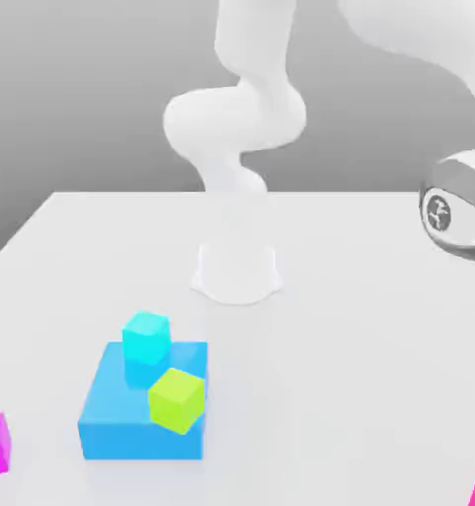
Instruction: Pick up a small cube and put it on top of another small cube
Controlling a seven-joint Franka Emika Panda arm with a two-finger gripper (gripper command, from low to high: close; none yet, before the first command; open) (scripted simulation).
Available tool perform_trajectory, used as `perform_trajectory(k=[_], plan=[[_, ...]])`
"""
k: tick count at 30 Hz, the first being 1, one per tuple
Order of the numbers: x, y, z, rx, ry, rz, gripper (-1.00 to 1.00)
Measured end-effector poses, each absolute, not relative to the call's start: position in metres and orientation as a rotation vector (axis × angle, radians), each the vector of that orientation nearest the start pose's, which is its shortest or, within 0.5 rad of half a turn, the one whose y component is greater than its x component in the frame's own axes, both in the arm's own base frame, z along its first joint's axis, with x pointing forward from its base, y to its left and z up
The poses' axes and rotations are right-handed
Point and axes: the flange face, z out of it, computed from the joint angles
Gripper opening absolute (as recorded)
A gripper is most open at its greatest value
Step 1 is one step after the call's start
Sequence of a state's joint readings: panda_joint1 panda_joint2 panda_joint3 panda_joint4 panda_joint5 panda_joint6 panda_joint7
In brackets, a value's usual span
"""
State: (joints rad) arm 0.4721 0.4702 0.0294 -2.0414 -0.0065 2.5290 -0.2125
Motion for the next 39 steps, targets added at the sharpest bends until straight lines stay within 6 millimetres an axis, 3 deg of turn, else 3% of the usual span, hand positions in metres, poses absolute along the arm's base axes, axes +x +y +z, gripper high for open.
perform_trajectory(k=[4, 5, 11, 13, 16, 23, 28, 31, 35, 39], plan=[[0.523, 0.294, 0.144, -2.921, -1.156, -0.002, 0.00], [0.522, 0.294, 0.135, -2.920, -1.157, -0.001, -1.00], [0.522, 0.294, 0.130, -2.920, -1.158, 0.003, -1.00], [0.522, 0.294, 0.148, -2.920, -1.160, 0.002, -1.00], [0.523, 0.288, 0.191, -2.930, -1.132, 0.003, -1.00], [0.526, 0.148, 0.252, -3.106, -0.475, 0.009, -1.00], [0.500, 0.045, 0.283, -3.140, 0.052, 0.011, -1.00], [0.473, -0.017, 0.297, -3.115, 0.389, 0.009, -1.00], [0.429, -0.061, 0.311, -3.051, 0.734, 0.005, -1.00], [0.418, -0.071, 0.274, -3.025, 0.827, 0.003, -1.00]])
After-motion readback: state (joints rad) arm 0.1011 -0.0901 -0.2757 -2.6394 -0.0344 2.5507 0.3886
